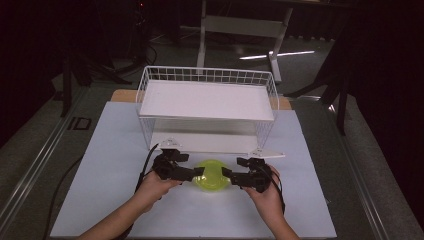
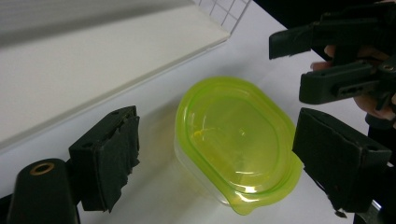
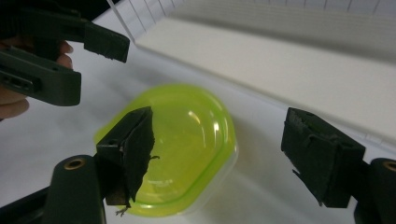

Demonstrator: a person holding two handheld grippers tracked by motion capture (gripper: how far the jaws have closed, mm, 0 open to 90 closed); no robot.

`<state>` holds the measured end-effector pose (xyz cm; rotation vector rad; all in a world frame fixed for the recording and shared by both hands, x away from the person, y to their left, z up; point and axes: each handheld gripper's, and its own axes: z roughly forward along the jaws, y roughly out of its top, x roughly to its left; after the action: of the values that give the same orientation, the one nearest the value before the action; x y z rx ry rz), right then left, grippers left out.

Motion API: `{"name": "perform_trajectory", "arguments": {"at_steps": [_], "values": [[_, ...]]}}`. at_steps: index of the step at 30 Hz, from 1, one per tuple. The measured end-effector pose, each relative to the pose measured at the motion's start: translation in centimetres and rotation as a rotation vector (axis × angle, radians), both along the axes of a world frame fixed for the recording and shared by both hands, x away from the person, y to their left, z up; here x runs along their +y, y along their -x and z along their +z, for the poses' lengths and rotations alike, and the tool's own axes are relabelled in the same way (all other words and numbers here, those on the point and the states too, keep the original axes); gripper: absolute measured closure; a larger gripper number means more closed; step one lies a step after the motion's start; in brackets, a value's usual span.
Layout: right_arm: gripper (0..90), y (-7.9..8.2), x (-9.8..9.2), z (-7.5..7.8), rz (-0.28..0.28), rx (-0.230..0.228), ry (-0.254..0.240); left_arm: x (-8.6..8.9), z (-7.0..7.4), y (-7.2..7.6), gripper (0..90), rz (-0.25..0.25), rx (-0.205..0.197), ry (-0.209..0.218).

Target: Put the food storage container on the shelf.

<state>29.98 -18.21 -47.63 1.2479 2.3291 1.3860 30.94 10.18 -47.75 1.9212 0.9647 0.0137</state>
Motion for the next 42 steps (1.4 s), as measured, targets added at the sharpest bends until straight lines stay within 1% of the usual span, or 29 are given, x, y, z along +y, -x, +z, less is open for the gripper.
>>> {"name": "perform_trajectory", "arguments": {"at_steps": [1, 2, 4, 5, 6, 7, 9, 10, 11, 13, 14, 15, 16, 17, 19, 20, 22, 24, 26, 28, 29, 30, 33, 34, 35, 37, 39, 42], "values": [[29.4, 0.0, 0.0, -0.2, -0.004, 0.013, -0.005, 0.0, -0.2, 0.0, 22.5, -0.010, -0.007, -0.005], [29.5, 0.0, 0.0, -0.4, -0.013, 0.020, -0.005, 0.0, -0.5, 0.0, 26.2, 0.002, -0.016, -0.017], [32.6, -0.1, 0.0, -0.7, -0.018, 0.045, -0.012, 0.1, -0.8, -0.2, 33.1, 0.011, -0.004, -0.025], [32.7, -0.1, 0.0, -0.8, -0.028, 0.049, -0.012, 0.1, -1.0, -0.3, 33.2, 0.019, 0.014, -0.026], [33.9, -0.1, 0.0, -1.0, -0.032, 0.054, -0.016, 0.2, -1.2, -0.4, 34.2, 0.016, 0.031, -0.023], [34.0, -0.1, 0.0, -1.1, -0.033, 0.063, -0.018, 0.2, -1.4, -0.4, 34.5, 0.021, 0.043, -0.029], [36.2, -0.1, -0.1, -1.2, -0.042, 0.074, -0.021, 0.1, -1.7, -0.5, 38.7, 0.022, 0.068, -0.031], [36.3, -0.1, -0.1, -1.3, -0.039, 0.083, -0.021, 0.0, -1.9, -0.6, 39.3, 0.027, 0.078, -0.036], [37.3, 0.0, 0.0, -1.4, -0.045, 0.087, -0.019, 0.0, -2.1, -0.6, 42.9, 0.021, 0.093, -0.030], [38.3, 0.0, 0.0, -1.5, -0.052, 0.101, -0.017, -0.1, -2.5, -0.5, 44.2, 0.031, 0.120, -0.028], [39.2, 0.1, 0.0, -1.6, -0.060, 0.105, -0.020, -0.1, -2.7, -0.5, 48.4, 0.021, 0.127, -0.027], [39.6, 0.1, 0.0, -1.7, -0.061, 0.115, -0.022, -0.1, -2.8, -0.5, 49.3, 0.023, 0.127, -0.030], [39.6, 0.2, 0.0, -1.7, -0.060, 0.121, -0.024, -0.1, -2.9, -0.4, 49.5, 0.026, 0.133, -0.022], [40.6, 0.3, 0.0, -1.8, -0.071, 0.131, -0.027, -0.1, -2.9, -0.4, 51.9, 0.025, 0.136, -0.014], [42.5, 0.4, 0.1, -2.0, -0.063, 0.149, -0.037, -0.1, -2.8, -0.2, 55.0, 0.022, 0.128, -0.017], [44.9, 0.4, 0.1, -2.2, -0.067, 0.154, -0.033, -0.2, -2.7, -0.1, 59.0, 0.019, 0.129, -0.020], [48.1, 0.5, 0.2, -2.3, -0.064, 0.170, -0.031, -0.3, -2.6, 0.1, 61.3, 0.010, 0.135, -0.025], [54.2, 0.6, 0.1, -2.3, -0.075, 0.178, -0.034, -0.3, -2.5, 0.2, 62.5, 0.006, 0.144, -0.027], [58.0, 0.6, 0.0, -2.3, -0.079, 0.178, -0.033, -0.3, -2.4, 0.3, 63.6, 0.002, 0.157, -0.022], [62.8, 0.7, -0.1, -2.4, -0.080, 0.196, -0.064, -0.3, -2.4, 0.5, 64.3, 0.008, 0.156, -0.025], [66.7, 0.9, -0.1, -2.4, -0.083, 0.198, -0.074, -0.4, -2.4, 0.6, 64.7, 0.009, 0.157, -0.021], [68.1, 1.1, 0.0, -2.3, -0.077, 0.192, -0.070, -0.4, -2.3, 0.7, 65.6, 0.015, 0.165, -0.020], [68.6, 1.5, 0.4, -1.9, -0.065, 0.169, -0.034, -0.3, -2.3, 1.1, 68.0, 0.031, 0.164, -0.016], [68.8, 1.6, 0.5, -1.8, -0.059, 0.163, -0.027, -0.2, -2.4, 1.3, 68.7, 0.034, 0.156, -0.016], [69.3, 1.7, 0.5, -1.7, -0.051, 0.162, -0.026, -0.3, -2.4, 1.5, 69.6, 0.053, 0.163, -0.006], [70.0, 1.9, 0.5, -1.6, -0.046, 0.159, -0.023, -0.3, -2.3, 1.8, 71.0, 0.062, 0.155, -0.007], [70.5, 2.2, 0.6, -1.6, -0.043, 0.143, -0.019, -0.4, -2.2, 2.2, 71.2, 0.066, 0.135, -0.022], [71.5, 2.5, 0.5, -1.6, -0.041, 0.146, -0.022, -0.4, -2.2, 2.5, 72.3, 0.072, 0.134, -0.018]]}}
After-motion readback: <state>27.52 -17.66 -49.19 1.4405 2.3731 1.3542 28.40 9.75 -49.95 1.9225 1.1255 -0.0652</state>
